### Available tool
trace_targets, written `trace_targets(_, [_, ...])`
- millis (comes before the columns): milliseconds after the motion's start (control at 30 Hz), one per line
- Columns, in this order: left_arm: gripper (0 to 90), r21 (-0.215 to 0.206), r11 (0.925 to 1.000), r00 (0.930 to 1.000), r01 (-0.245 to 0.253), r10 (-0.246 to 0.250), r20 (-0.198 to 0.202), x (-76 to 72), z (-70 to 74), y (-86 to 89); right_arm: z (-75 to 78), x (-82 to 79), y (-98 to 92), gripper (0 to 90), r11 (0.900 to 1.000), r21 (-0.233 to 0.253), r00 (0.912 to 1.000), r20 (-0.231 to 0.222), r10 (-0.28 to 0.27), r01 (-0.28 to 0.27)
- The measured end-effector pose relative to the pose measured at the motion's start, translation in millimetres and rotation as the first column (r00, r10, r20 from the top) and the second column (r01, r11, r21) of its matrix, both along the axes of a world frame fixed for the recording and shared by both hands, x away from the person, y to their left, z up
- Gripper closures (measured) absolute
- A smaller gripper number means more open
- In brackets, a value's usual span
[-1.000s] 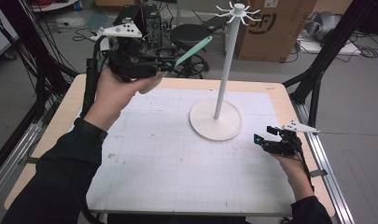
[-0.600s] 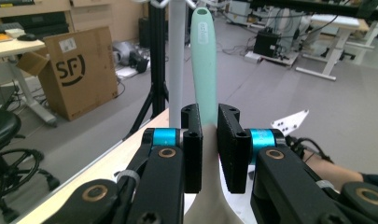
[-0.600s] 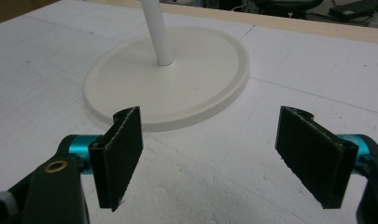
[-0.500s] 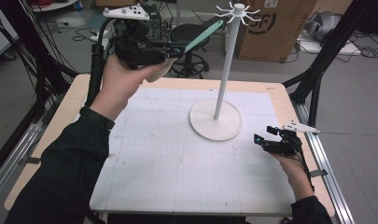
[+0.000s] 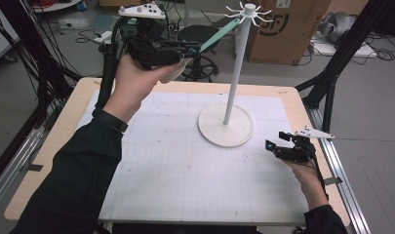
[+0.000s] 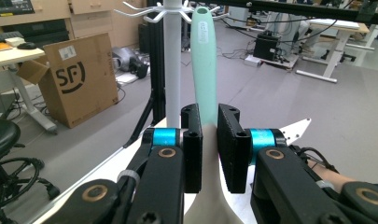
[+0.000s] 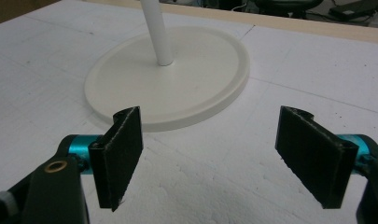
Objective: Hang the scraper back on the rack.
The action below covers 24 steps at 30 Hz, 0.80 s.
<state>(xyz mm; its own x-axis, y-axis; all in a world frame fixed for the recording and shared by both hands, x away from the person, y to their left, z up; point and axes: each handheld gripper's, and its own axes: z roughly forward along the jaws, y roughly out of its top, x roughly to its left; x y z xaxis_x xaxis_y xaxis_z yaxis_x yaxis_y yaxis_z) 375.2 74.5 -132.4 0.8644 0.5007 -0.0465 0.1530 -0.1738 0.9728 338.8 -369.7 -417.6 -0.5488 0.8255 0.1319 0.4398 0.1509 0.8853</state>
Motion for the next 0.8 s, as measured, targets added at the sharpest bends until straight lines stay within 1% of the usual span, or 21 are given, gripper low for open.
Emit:
trace_targets(133, [80.6, 0.017, 0.9998, 1.0, -0.008, 0.007, 0.005, 1.5, -1.8, -3.3, 0.0, 0.1, 0.1, 22.2, 1.0, 0.001, 1.0, 0.001, 0.001, -0.001])
trace_targets(233, [80.6, 0.018, 0.9998, 0.9999, -0.012, 0.011, 0.002, 2.7, -2.8, -4.5, 0.1, -0.1, 0.1, 22.2, 1.0, -0.001, 1.0, 0.0, 0.002, -0.002])
trace_targets(333, [80.6, 0.024, 0.9995, 0.9998, -0.019, 0.019, 0.008, 3.6, -3.6, -5.7, 0.1, 0.0, 0.0, 22.2, 1.0, 0.0, 1.0, 0.001, 0.001, -0.001])
trace_targets(467, [80.6, 0.033, 0.999, 0.9995, -0.031, 0.031, 0.004, 5.9, -5.4, -7.3, -0.1, 0.1, 0.2, 22.2, 1.0, 0.003, 1.0, 0.0, 0.001, -0.001])
trace_targets(567, [80.6, 0.032, 0.9988, 0.9993, -0.036, 0.036, 0.002, 8.5, -7.0, -8.3, -0.1, 0.1, 0.2, 22.2, 1.0, -0.001, 1.0, 0.001, 0.002, -0.002])
trace_targets(667, [80.5, 0.045, 0.9977, 0.9988, -0.05, 0.049, 0.006, 10.5, -8.6, -10.0, 0.0, 0.0, 0.1, 22.2, 1.0, 0.003, 1.0, -0.001, 0.0, 0.0])
trace_targets(800, [80.5, 0.052, 0.9971, 0.9984, -0.056, 0.056, 0.005, 12.9, -10.9, -12.4, -0.3, 0.2, 0.1, 22.2, 1.0, 0.001, 1.0, 0.001, 0.001, -0.001])
